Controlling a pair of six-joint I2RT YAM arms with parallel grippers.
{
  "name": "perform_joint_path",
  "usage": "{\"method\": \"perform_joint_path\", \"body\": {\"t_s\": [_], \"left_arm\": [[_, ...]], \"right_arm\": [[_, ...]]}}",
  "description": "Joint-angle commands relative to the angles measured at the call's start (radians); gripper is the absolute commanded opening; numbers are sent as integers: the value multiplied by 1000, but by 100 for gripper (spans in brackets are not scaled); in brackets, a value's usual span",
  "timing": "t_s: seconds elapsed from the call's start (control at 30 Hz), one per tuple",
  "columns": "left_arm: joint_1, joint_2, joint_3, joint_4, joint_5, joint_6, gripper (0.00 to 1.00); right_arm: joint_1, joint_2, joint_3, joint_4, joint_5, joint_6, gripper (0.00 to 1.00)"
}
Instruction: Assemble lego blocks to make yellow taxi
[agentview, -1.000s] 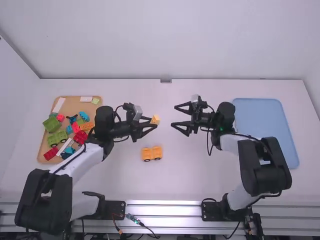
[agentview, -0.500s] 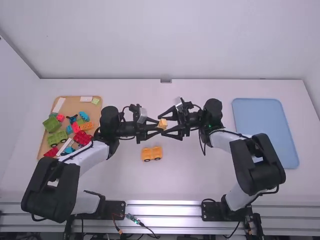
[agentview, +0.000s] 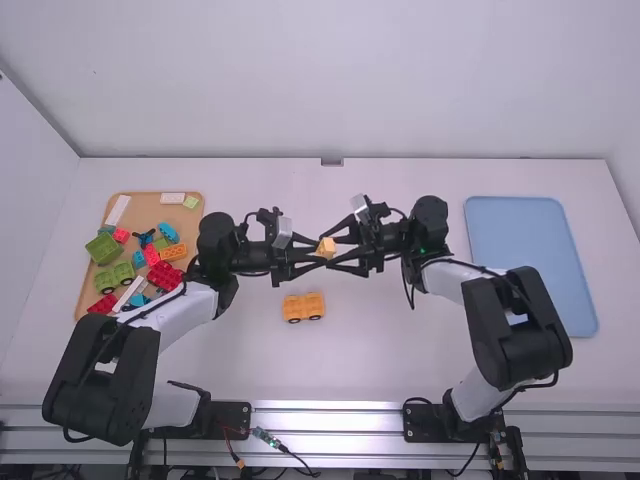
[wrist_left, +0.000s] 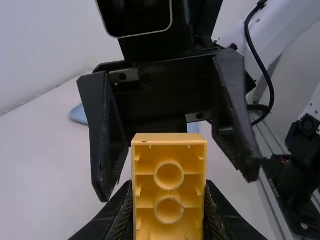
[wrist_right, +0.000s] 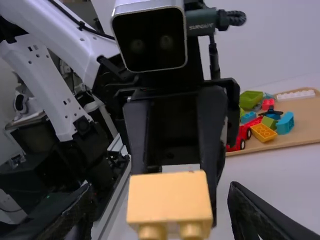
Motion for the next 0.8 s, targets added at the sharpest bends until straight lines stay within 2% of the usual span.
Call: {"method": "perform_joint_path", "body": {"t_s": [0.0, 0.17, 0.3, 0.47, 0.77], "left_arm": [[6, 4, -24, 16, 21, -8, 2], [4, 4, -24, 17, 18, -23, 2], [3, 4, -24, 17, 17, -22, 2], [0, 4, -25, 17, -7, -29, 2], [-1, 4, -25, 35, -8, -25, 2]], "right_arm": [[-15, 8, 24, 3, -14, 15, 69], [-1, 8, 24, 16, -13, 23, 68], [21, 8, 25, 39, -13, 27, 56], [22, 8, 25, 36, -14, 29, 55], [10, 8, 25, 30, -21, 29, 46]]}}
